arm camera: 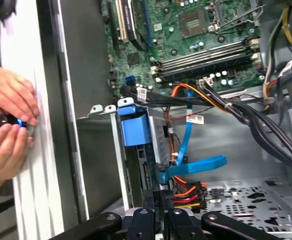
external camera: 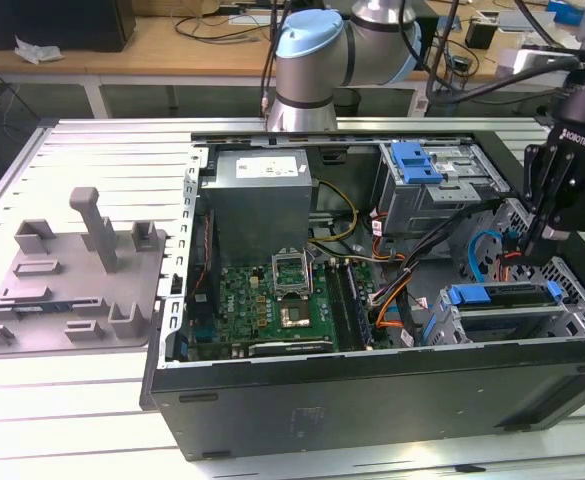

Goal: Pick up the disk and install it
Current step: 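Insert the first disk wire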

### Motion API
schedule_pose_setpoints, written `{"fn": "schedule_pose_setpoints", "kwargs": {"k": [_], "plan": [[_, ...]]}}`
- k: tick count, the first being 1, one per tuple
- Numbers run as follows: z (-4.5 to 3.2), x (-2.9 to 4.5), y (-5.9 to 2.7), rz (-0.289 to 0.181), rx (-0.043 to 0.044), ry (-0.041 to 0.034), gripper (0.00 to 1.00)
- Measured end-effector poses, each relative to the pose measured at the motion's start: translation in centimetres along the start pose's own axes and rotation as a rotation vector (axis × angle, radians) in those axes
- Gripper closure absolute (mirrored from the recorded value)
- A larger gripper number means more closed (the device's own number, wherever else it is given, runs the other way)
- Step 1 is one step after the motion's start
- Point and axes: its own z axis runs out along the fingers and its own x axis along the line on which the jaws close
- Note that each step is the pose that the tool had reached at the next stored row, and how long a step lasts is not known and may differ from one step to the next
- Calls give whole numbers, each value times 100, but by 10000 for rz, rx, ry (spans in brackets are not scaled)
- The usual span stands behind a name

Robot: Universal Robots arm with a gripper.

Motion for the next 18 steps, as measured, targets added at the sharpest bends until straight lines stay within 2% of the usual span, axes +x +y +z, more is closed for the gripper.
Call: {"fn": "schedule_pose_setpoints", "kwargs": {"k": [2,5,7,8,12,16,18], "plan": [[8,29,-4,-14,8,-194,84],[23,75,-7,-32,2,-388,84],[42,132,-11,-61,-4,-582,84],[48,152,-11,-92,-6,-708,84],[54,171,-2,-335,10,-1111,84],[60,187,8,-534,44,-1244,84],[67,209,19,-741,93,-1333,84]]}}
